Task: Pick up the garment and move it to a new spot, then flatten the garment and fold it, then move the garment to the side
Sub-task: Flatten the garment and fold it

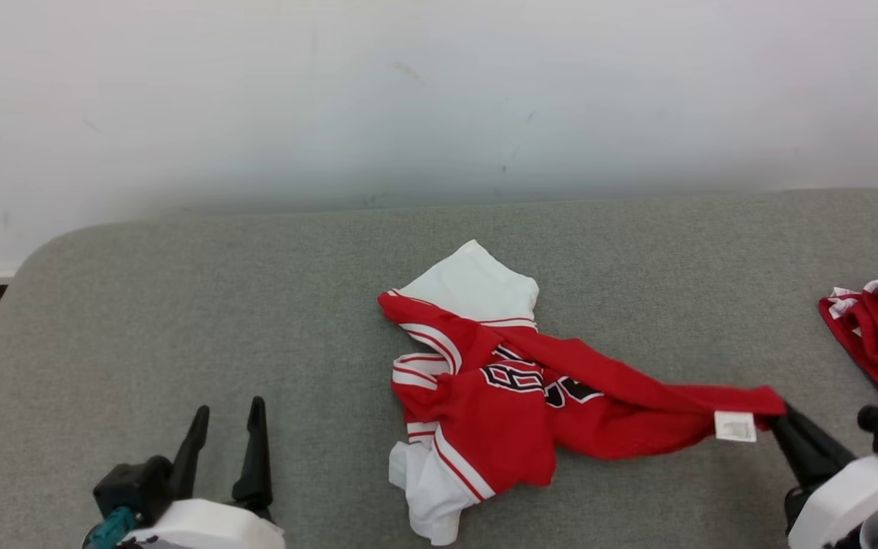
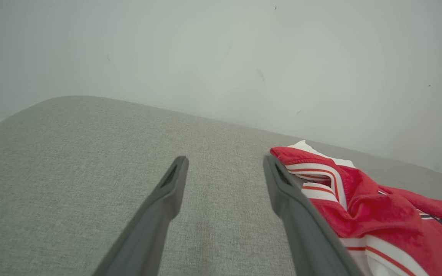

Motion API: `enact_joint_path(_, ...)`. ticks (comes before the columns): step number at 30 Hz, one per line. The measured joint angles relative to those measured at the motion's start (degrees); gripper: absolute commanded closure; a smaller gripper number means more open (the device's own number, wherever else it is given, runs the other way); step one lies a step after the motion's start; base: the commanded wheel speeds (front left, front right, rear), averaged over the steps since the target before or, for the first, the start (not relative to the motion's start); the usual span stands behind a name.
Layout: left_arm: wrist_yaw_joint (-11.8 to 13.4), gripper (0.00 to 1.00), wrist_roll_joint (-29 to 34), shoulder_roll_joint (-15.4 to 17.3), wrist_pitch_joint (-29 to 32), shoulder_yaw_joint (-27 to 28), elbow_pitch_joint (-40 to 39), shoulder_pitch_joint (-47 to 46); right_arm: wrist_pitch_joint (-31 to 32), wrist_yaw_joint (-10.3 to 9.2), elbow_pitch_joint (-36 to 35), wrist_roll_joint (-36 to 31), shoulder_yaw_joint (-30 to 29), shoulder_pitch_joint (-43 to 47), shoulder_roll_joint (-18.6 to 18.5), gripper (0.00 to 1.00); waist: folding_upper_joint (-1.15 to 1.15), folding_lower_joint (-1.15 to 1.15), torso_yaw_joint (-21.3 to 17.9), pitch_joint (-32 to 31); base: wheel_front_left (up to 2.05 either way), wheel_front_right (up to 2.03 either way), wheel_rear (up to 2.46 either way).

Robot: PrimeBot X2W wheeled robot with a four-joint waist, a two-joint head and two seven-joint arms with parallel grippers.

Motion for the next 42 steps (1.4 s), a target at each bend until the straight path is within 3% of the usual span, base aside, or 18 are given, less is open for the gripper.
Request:
enact_joint_path(6,-0.2,0.0,-0.1,0.3,0.5,-0.9,-0.8,-2.4,4.1,0.0,9.1,3.1,0.3,-11.8,-4.1,1.0,0.0,0.01,1.6,2.7,0.0,0.0,0.0)
enact_joint_path(14,-0.7,0.0,-0.1,0.4,0.5,-1.7,-0.8,-5.3,7.8,0.0,23.1,5.0,2.6,-28.2,-8.4,1.0,0.0,0.01,6.6,8.6,0.0,0.0,0.0)
enact_joint_path(21,-1.5,0.0,-0.1,0.3,0.2,-2.6,-0.3,-8.6,3.0,0.0,37.4,1.0,0.8,-41.8,-11.5,1.0,0.0,0.01,11.9,14.1,0.0,0.0,0.0)
enact_joint_path(22,-1.6,0.0,-0.1,0.3,0.1,-2.8,-0.2,-9.0,1.5,0.0,39.8,-0.5,0.4,-43.5,-11.9,0.87,0.0,0.01,12.6,14.8,0.0,0.0,0.0)
enact_joint_path(23,-1.8,0.0,-0.1,0.2,0.0,-2.9,-0.1,-9.3,0.4,0.0,41.9,-1.5,0.0,-45.0,-12.0,0.54,0.0,0.01,13.3,15.5,0.0,0.0,0.0)
enact_joint_path(24,-1.8,0.0,-0.1,0.1,0.0,-3.1,0.1,-9.5,-0.5,-0.01,43.8,-2.2,-0.1,-46.0,-11.4,0.54,0.0,0.01,14.0,16.1,0.0,0.0,0.0)
enact_joint_path(25,-1.8,0.0,0.0,0.0,0.0,-3.2,0.3,-9.7,-1.0,-0.01,45.4,-2.8,-0.2,-46.5,-10.4,0.0,0.0,0.01,14.6,16.6,0.0,0.0,0.0)
enact_joint_path(28,-1.8,0.0,0.0,-0.1,-0.1,-3.1,1.0,-9.8,-2.6,0.0,48.8,-4.2,0.2,-47.4,-6.6,0.0,0.0,0.02,15.6,17.2,0.0,0.0,0.0)
enact_joint_path(34,-1.8,0.0,0.1,-0.3,-0.3,-3.2,2.1,-9.5,-4.9,0.0,50.8,-4.2,2.8,-46.5,-3.8,0.0,0.0,0.01,14.3,14.3,0.0,0.0,0.0)
enact_joint_path(42,-1.6,0.0,0.1,-0.3,-0.4,-3.5,2.7,-5.9,-10.9,0.0,42.0,-0.3,7.7,-39.6,-1.5,0.0,0.0,0.01,9.1,7.3,0.0,0.0,0.0)
